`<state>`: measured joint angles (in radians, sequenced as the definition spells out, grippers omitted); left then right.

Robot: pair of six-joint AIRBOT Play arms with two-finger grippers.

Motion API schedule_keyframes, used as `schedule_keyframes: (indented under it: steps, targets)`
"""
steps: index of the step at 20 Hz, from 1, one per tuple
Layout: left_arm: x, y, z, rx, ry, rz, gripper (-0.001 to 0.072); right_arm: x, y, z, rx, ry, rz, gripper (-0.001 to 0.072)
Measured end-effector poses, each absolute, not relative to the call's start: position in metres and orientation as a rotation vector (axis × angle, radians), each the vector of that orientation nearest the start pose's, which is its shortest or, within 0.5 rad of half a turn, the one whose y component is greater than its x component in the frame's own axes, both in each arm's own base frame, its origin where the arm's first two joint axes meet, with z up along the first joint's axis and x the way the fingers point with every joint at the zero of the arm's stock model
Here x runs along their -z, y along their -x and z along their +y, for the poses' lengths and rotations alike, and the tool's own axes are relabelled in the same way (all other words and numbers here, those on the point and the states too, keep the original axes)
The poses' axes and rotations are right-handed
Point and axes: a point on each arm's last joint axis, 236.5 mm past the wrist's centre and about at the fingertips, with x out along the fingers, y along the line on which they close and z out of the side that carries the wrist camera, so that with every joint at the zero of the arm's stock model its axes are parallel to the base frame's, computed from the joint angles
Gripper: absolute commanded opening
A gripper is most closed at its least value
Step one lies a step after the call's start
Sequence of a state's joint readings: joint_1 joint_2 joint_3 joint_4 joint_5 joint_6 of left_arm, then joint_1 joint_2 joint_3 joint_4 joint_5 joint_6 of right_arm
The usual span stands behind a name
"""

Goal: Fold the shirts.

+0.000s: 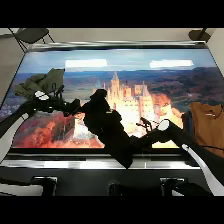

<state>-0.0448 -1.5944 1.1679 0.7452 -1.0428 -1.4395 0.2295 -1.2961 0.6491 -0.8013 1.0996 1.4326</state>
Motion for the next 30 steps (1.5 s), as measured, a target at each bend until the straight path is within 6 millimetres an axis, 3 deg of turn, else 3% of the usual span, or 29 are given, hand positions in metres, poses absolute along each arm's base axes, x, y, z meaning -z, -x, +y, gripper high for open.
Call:
schedule_keyframes:
  steps: [3,6,8,9,11,13,15,16,18,21,25,28,30]
  targets:
    - [0.012,-0.421,-0.165,0.441,0.654,1.279,0.0027,0.068,-0.233,0.209,-0.517,-0.553,1.616,0.0042]
    - [-0.062,-0.435,-0.141,0.449,0.492,1.087,0.0027,0.002,-0.284,0.206,-0.549,-0.444,1.340,0.0043]
    - [-0.140,-0.443,-0.114,0.416,0.361,0.892,0.0027,-0.073,-0.329,0.185,-0.485,-0.340,1.074,0.0042]
    - [-0.181,-0.442,-0.100,0.392,0.306,0.795,0.0027,-0.124,-0.350,0.167,-0.419,-0.299,0.911,0.0042]
    - [-0.277,-0.430,-0.073,0.324,0.238,0.566,0.0027,-0.231,-0.367,0.125,-0.288,-0.248,0.613,0.0042]
    - [-0.365,-0.399,-0.052,0.263,0.206,0.354,0.0027,-0.330,-0.355,0.087,-0.191,-0.228,0.352,0.0042]
    - [-0.427,-0.362,-0.041,0.223,0.195,0.190,0.0027,-0.397,-0.327,0.056,-0.118,-0.217,0.179,0.0042]
    - [-0.447,-0.347,-0.036,0.201,0.195,0.133,0.0027,-0.419,-0.313,0.042,-0.083,-0.212,0.123,0.0043]
    - [-0.472,-0.321,-0.027,0.161,0.203,0.060,0.0027,-0.439,-0.293,0.022,-0.025,-0.201,0.072,0.0043]
    - [-0.494,-0.297,-0.023,0.135,0.211,-0.006,0.0028,-0.450,-0.276,0.004,0.031,-0.194,0.049,0.0043]
    - [-0.482,-0.291,-0.015,0.095,0.197,0.044,0.0028,-0.448,-0.268,-0.007,0.071,-0.190,0.066,0.0044]
    - [-0.451,-0.301,-0.011,0.074,0.192,0.145,0.0028,-0.412,-0.269,-0.014,0.122,-0.164,0.213,0.0045]
    - [-0.421,-0.316,-0.009,0.068,0.193,0.228,0.0028,-0.362,-0.272,-0.017,0.171,-0.138,0.422,0.0045]
